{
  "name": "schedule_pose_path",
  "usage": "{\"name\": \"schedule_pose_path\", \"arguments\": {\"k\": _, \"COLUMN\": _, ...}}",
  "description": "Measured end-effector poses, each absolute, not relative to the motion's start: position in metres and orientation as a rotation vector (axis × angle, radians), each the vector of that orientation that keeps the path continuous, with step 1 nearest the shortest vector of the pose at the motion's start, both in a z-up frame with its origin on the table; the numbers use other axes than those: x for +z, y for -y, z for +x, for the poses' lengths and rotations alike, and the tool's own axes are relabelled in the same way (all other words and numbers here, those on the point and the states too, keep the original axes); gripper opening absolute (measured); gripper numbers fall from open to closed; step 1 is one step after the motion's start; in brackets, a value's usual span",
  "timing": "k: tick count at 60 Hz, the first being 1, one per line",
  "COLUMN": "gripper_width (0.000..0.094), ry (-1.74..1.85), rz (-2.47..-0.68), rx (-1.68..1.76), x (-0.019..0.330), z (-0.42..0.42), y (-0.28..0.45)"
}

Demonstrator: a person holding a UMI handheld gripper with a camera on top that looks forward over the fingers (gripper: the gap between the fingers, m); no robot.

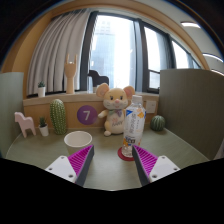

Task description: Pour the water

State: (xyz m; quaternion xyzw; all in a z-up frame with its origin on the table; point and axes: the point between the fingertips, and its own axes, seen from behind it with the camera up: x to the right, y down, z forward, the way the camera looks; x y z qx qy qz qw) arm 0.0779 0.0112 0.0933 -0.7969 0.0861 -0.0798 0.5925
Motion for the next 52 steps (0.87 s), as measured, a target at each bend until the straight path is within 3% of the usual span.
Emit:
{"name": "schedule_pose_path", "arguments": {"k": 23, "gripper_width": 0.0778, "ry": -0.064, "rz": -1.782, "rx": -0.040, "x": 0.154, "z": -0.022, "y": 0.060}}
{"name": "schedule_pose_path", "arguments": {"k": 52, "gripper_width": 0.0777, "ry": 0.003, "rz": -1.747, "rx": 0.004, "x": 0.177, "z": -0.070, "y": 0.101}}
